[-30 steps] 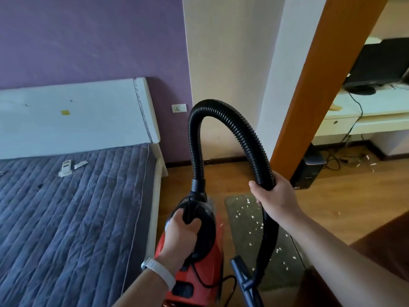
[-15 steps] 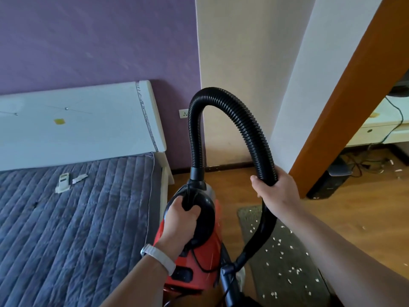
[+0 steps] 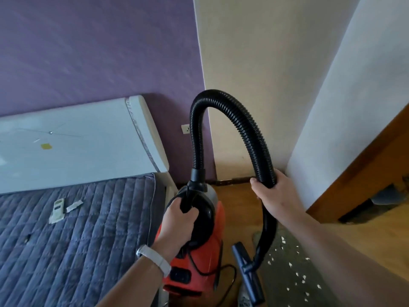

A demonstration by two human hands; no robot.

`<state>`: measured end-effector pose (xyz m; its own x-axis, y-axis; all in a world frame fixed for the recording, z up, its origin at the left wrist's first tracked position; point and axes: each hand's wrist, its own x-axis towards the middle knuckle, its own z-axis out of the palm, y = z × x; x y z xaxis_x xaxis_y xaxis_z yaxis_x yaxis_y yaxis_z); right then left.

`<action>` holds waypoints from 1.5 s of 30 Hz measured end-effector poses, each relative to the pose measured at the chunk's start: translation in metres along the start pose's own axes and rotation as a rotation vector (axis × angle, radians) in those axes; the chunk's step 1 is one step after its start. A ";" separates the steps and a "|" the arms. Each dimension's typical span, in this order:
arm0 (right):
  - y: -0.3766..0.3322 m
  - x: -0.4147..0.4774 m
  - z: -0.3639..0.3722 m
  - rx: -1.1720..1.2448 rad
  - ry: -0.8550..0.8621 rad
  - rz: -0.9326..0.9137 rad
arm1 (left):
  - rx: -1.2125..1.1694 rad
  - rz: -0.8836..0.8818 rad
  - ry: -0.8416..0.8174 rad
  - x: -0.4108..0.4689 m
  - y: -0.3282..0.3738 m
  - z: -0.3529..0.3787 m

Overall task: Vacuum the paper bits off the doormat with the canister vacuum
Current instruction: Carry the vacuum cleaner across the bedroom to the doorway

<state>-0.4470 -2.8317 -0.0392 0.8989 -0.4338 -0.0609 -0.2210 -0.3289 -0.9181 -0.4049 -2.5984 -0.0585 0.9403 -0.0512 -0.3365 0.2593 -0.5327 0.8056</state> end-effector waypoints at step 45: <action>0.371 0.397 0.068 -0.136 0.355 0.155 | 0.350 0.085 -0.470 0.542 -0.203 0.339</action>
<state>-0.1460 -3.0689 -0.4312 0.6699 -0.7416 -0.0338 -0.4130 -0.3345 -0.8471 -0.0226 -2.8048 -0.5696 0.7352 -0.4321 -0.5222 0.0241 -0.7533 0.6573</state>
